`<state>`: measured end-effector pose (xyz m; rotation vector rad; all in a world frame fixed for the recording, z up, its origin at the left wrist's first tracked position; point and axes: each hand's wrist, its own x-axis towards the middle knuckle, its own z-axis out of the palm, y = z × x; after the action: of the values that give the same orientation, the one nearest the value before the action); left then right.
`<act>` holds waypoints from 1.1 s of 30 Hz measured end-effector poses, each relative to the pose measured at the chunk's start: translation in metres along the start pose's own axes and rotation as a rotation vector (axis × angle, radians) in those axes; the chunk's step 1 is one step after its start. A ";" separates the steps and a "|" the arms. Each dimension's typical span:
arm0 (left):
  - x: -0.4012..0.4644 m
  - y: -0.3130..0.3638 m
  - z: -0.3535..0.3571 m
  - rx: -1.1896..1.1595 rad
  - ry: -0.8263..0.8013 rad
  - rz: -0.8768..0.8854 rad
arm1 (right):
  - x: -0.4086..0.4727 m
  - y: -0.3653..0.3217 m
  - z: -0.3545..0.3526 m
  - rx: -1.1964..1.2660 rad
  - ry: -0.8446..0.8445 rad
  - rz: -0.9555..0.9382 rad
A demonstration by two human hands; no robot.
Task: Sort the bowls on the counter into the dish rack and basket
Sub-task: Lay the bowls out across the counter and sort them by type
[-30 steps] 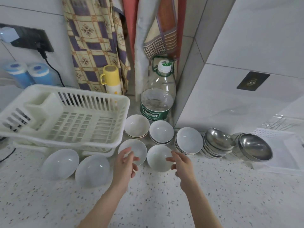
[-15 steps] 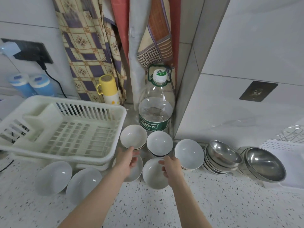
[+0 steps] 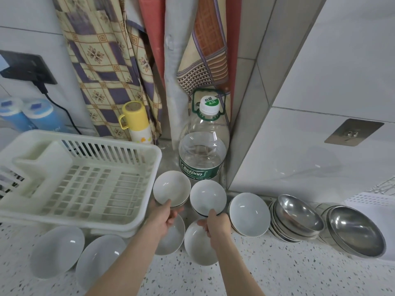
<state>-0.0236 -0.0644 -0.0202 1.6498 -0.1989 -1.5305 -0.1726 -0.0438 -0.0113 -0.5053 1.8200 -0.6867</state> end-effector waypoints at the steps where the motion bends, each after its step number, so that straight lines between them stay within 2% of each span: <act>1: 0.000 0.000 0.000 0.021 0.001 0.006 | 0.000 -0.001 0.001 0.004 0.003 0.010; 12: -0.002 0.009 0.000 0.184 0.054 0.145 | -0.004 -0.006 0.012 0.095 0.076 -0.039; 25: -0.021 0.005 0.000 0.065 0.005 0.190 | -0.033 -0.001 0.014 -0.017 0.130 -0.304; 33: -0.032 0.005 -0.001 0.040 -0.042 0.235 | -0.063 0.005 0.000 0.101 0.141 -0.508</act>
<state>-0.0282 -0.0471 0.0069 1.5651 -0.4336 -1.3910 -0.1512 -0.0001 0.0291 -0.8837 1.7869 -1.1763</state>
